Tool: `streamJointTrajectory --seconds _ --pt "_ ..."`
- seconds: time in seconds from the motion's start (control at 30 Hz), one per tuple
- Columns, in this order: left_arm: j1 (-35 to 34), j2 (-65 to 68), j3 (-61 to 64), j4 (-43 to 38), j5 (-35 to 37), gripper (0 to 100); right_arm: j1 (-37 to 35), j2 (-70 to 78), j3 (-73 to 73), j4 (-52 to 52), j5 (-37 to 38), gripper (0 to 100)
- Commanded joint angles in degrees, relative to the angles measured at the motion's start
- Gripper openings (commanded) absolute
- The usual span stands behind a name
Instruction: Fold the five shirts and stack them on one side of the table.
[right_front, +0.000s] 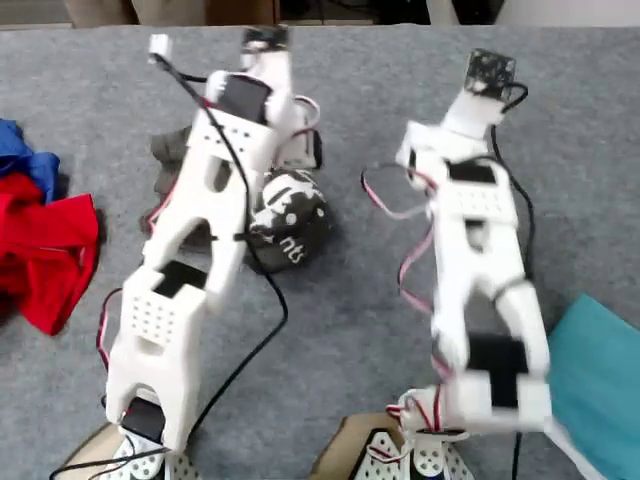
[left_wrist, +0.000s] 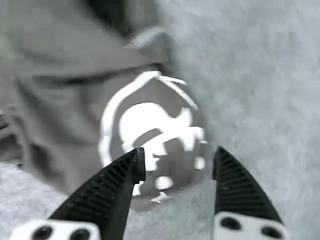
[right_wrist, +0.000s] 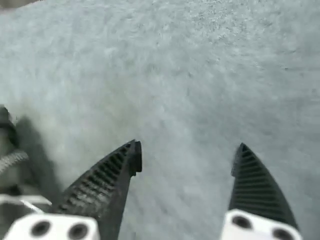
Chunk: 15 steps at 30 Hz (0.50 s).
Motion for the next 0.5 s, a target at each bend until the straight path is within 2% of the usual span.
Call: streamJointTrajectory --seconds 0.0,0.13,0.27,0.37,0.47 --pt "-5.63 -3.12 0.09 0.44 1.23 25 -3.82 13.49 -16.48 -1.23 -4.66 30.1" --pt "-12.48 -1.36 0.09 -2.81 2.46 24 -10.15 26.95 -29.41 -1.23 -5.27 30.1" --pt "-23.21 -0.04 -1.49 -11.69 15.65 16 -12.44 33.63 -39.87 3.96 -5.01 30.1" --pt "-26.64 2.59 0.62 -14.77 16.26 12 -11.74 35.65 -43.91 8.18 -4.84 30.0" --pt "-27.16 5.49 1.85 -15.03 16.26 9 -10.95 38.64 -45.76 6.86 -4.75 30.0"
